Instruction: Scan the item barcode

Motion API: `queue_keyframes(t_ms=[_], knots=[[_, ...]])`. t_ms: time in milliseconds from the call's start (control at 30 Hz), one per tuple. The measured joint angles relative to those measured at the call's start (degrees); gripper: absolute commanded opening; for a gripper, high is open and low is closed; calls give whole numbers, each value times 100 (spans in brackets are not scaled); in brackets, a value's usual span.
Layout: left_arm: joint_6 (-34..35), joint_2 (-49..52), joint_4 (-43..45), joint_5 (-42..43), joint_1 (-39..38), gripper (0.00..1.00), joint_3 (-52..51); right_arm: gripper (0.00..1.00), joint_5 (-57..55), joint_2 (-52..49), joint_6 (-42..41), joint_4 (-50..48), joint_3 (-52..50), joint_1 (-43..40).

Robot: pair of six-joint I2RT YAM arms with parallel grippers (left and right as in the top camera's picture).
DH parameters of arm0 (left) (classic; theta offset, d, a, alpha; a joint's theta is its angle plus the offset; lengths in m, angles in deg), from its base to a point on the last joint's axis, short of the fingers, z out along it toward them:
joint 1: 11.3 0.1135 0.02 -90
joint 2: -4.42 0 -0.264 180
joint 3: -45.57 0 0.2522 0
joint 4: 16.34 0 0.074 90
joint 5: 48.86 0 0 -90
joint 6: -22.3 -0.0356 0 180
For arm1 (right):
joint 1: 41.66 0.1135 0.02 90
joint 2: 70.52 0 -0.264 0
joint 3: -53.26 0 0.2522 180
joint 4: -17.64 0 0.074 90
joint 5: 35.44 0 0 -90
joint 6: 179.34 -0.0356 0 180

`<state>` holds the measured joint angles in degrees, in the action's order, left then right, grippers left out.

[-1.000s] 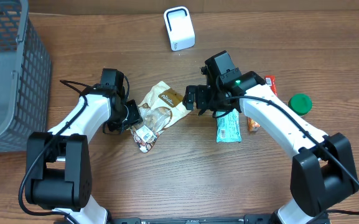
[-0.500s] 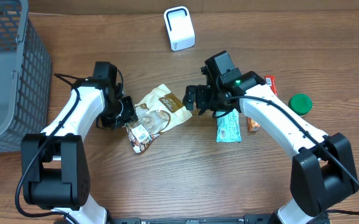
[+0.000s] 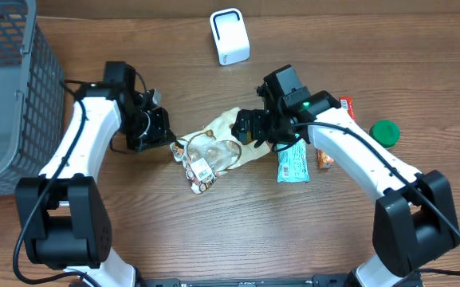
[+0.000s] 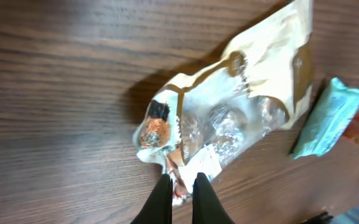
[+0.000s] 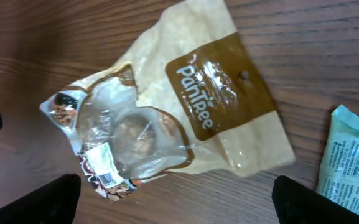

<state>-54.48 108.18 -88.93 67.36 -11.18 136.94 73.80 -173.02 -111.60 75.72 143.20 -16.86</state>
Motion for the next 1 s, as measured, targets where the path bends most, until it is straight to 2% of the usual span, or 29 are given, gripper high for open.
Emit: queue_keyframes(t_ms=[67,100,133,167,200,233,300,600,833,1000], knots=[[-42,0,-57,31,39,4,13,100,238,0,107,-15,0,-170],[-61,0,-105,33,66,9,13,100,374,0,179,-24,0,-267],[-107,0,-153,26,74,15,13,100,494,0,264,-24,0,-352],[-142,0,-192,11,74,27,13,100,621,-2,356,-17,0,-446],[-151,0,-210,13,72,44,13,100,702,0,426,-9,0,-516],[-160,0,-219,11,68,54,11,100,767,0,479,-4,0,-568],[-138,0,-173,13,35,62,-35,100,874,-2,590,4,0,-603],[74,0,782,15,-444,72,-876,100,723,-9,905,-31,0,-479],[501,0,1672,-15,-680,73,-1447,100,516,-184,962,-138,0,-472],[791,0,1895,-254,-691,72,-1648,100,466,-374,997,-190,0,-472]])
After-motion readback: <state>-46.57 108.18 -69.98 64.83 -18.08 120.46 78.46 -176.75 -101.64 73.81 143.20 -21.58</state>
